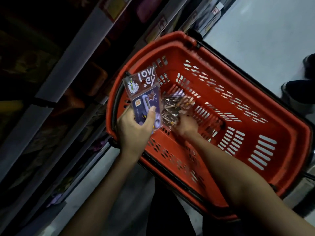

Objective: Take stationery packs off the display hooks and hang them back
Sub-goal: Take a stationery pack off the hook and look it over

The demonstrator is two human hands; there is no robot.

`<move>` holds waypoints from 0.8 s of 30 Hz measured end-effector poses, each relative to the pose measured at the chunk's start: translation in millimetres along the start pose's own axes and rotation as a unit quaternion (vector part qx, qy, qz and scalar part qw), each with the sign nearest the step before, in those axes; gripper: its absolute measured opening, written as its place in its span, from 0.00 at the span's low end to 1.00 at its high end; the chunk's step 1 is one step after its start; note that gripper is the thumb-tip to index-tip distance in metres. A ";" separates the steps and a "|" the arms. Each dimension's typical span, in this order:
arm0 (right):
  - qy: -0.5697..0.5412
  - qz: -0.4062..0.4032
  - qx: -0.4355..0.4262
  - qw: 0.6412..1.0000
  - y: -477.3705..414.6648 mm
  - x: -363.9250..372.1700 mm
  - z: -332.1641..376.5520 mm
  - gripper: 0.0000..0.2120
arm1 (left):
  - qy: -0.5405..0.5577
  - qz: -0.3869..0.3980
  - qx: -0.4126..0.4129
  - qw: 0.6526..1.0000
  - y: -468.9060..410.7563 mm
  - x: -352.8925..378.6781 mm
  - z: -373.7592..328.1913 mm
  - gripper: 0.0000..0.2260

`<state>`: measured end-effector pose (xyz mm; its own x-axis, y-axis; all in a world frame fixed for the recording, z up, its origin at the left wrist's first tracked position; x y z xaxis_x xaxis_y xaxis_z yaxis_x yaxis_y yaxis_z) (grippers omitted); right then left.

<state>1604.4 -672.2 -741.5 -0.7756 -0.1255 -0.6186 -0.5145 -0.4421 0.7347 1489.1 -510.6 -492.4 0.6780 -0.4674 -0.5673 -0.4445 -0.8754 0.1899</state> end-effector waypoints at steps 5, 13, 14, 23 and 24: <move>-0.015 0.042 -0.077 0.996 16.5 -13.6 9.9 0.13 | -0.009 0.001 0.014 1.000 -2.2 -0.4 -1.8 0.07; -0.275 0.009 0.058 0.960 73.0 -82.0 -48.6 0.15 | -0.062 0.026 -0.025 0.997 -2.9 0.5 -1.7 0.07; -0.328 -0.007 0.064 0.943 83.4 -94.2 -48.9 0.12 | -0.073 0.029 -0.026 0.997 -2.8 -0.1 -3.2 0.07; -0.556 -0.138 0.059 0.817 209.4 -186.8 -41.7 0.04 | 0.020 0.130 -0.033 0.991 1.4 1.6 -24.7 0.07; -0.563 -0.148 0.059 0.811 221.9 -191.3 -42.6 0.03 | 0.028 0.148 -0.023 0.988 2.2 2.1 -32.6 0.07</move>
<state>1654.1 -784.0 -472.0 -0.4197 0.8908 -0.1743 -0.7187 -0.2088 0.6633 1508.6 -517.5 -467.0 0.5553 -0.7082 -0.4361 -0.6013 -0.7041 0.3776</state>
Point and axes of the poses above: each hand's wrist, its own y-axis away from the middle knuckle, its own x-axis out of the palm, z = x × y, the point moved 8 cm from there along -y, towards the middle knuckle, and after that the axes turned 1 degree about y, right-handed, at the moved point
